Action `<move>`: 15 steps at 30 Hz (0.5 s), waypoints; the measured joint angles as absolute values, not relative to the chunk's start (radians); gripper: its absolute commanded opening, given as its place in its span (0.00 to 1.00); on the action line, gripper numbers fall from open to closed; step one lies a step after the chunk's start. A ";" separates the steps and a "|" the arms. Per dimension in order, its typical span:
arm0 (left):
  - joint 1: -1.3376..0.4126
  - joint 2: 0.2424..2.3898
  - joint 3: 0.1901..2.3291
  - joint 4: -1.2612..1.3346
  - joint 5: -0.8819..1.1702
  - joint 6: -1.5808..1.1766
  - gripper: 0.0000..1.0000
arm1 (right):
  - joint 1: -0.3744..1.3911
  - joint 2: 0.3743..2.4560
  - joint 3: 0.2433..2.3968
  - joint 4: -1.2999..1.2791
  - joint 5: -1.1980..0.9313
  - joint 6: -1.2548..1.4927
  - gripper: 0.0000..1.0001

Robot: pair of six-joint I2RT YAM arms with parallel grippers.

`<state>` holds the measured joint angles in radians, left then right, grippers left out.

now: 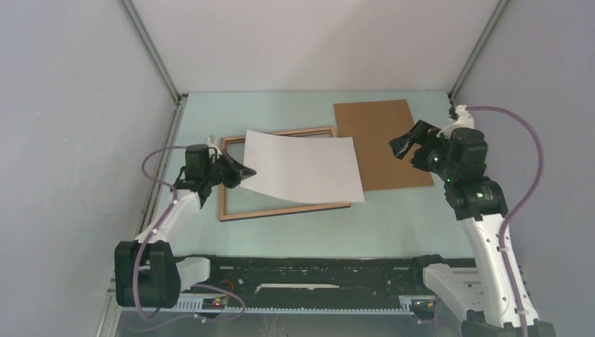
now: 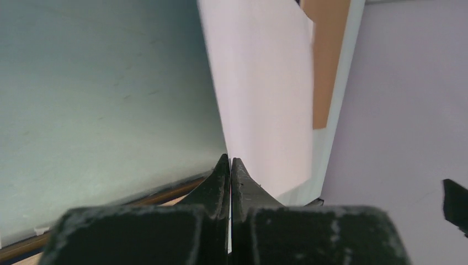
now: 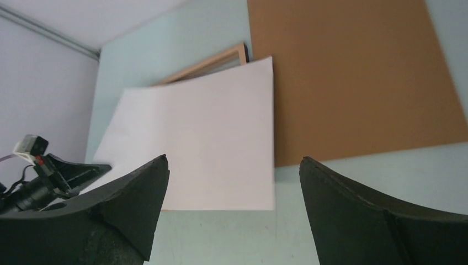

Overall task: Put the photo into the frame
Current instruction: Turn over the photo from the photo frame.

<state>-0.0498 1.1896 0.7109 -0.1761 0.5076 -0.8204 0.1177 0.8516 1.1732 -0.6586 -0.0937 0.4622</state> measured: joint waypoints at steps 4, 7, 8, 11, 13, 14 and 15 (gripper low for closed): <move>0.036 1.118 0.599 -0.135 0.508 -0.818 0.00 | 0.123 0.894 1.052 -0.611 -0.157 0.478 0.95; 0.083 1.077 0.568 -0.121 0.500 -0.793 0.00 | 0.138 0.958 0.992 -0.558 -0.208 0.478 0.95; 0.091 1.069 0.566 -0.119 0.499 -0.780 0.00 | 0.146 0.988 0.974 -0.535 -0.226 0.478 0.95; 0.103 1.051 0.566 -0.122 0.480 -0.746 0.00 | 0.166 1.060 0.933 -0.476 -0.270 0.478 0.95; 0.115 1.037 0.557 -0.117 0.460 -0.733 0.00 | 0.178 1.109 0.899 -0.415 -0.303 0.486 0.95; 0.123 1.029 0.544 -0.106 0.451 -0.733 0.00 | 0.184 1.129 0.884 -0.387 -0.316 0.493 0.95; 0.130 1.018 0.526 -0.089 0.443 -0.736 0.00 | 0.191 1.153 0.868 -0.356 -0.331 0.503 0.95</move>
